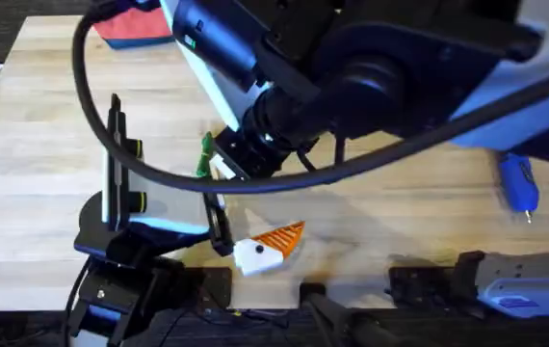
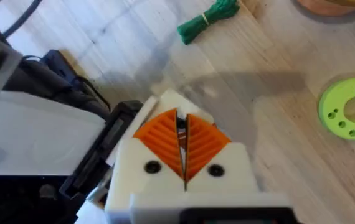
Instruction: Pick up the gripper from the table and insert it into the empty holder that is missing its gripper. Then pick up a screw, insert it into the mounting hole, and use the screwdriver to tighten it. Finally, clean up the table by picking up the vegetable and placing it into the bucket.
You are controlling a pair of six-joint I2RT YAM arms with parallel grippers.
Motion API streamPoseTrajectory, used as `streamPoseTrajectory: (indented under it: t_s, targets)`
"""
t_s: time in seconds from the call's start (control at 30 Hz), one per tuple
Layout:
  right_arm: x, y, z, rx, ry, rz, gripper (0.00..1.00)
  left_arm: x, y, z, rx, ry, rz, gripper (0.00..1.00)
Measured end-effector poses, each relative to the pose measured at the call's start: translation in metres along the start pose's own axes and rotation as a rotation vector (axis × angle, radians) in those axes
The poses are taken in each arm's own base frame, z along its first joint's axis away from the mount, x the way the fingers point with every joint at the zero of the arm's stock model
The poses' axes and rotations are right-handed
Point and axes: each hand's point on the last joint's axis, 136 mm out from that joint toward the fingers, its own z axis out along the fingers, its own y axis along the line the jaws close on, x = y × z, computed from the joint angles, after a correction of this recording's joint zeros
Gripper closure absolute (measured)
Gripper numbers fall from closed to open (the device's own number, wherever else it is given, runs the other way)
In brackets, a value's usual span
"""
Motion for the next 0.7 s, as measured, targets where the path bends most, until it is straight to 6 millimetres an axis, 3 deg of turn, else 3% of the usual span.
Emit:
streamPoseTrajectory:
  t_s: [0.27,0.4,0.5,0.53,0.7]
  targets:
    - [0.000,0.000,0.000,0.000,0.000,0.001,0.980,0.000,0.000,0.000,0.002,0.000,0.000,0.009]
    - [-0.001,0.000,-0.001,-0.004,-0.003,0.007,0.595,0.000,-0.002,0.000,0.008,0.000,0.004,0.009]
    - [-0.001,-0.005,-0.005,0.009,-0.010,0.012,0.154,0.000,-0.002,0.000,0.010,0.000,0.004,0.009]
    - [-0.002,-0.007,-0.009,0.011,-0.020,0.014,0.049,0.000,-0.002,0.000,0.010,0.000,0.006,0.009]
    - [0.001,-0.009,-0.045,0.001,-0.067,0.022,0.011,0.000,-0.002,0.000,0.011,0.000,0.009,0.009]
